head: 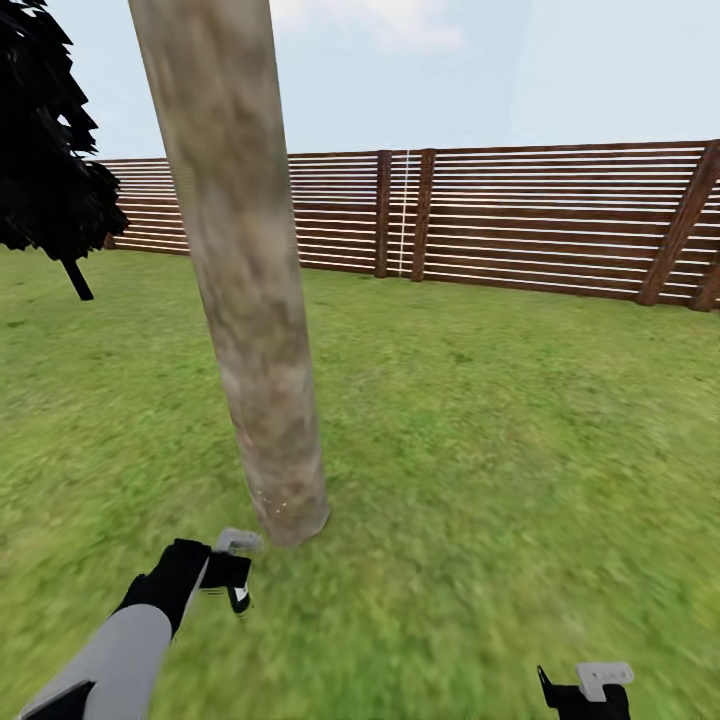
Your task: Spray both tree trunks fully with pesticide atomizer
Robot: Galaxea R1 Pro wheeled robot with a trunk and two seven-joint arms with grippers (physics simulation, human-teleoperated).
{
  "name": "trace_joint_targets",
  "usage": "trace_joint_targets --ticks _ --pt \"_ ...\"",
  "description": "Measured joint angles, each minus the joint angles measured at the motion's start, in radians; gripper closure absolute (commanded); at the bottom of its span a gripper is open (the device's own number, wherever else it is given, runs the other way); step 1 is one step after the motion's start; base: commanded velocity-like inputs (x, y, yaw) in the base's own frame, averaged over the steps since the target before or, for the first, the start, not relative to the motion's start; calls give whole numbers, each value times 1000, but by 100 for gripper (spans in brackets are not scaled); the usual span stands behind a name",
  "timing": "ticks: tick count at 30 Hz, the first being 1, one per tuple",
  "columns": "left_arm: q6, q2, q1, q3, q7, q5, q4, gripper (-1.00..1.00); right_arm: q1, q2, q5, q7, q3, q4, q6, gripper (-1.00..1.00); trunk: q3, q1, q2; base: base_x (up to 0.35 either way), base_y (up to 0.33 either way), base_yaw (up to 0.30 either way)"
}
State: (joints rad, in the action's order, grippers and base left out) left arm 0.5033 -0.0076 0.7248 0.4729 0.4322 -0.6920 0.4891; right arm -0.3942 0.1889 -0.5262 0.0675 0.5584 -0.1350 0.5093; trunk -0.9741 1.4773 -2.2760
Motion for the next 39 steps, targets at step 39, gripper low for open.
trace_joint_targets --ticks 39 --pt "9 -30 4 -112 13 7 164 100 0 3 0 -2 0 2 0 -100 0 0 0 -76 6 0"
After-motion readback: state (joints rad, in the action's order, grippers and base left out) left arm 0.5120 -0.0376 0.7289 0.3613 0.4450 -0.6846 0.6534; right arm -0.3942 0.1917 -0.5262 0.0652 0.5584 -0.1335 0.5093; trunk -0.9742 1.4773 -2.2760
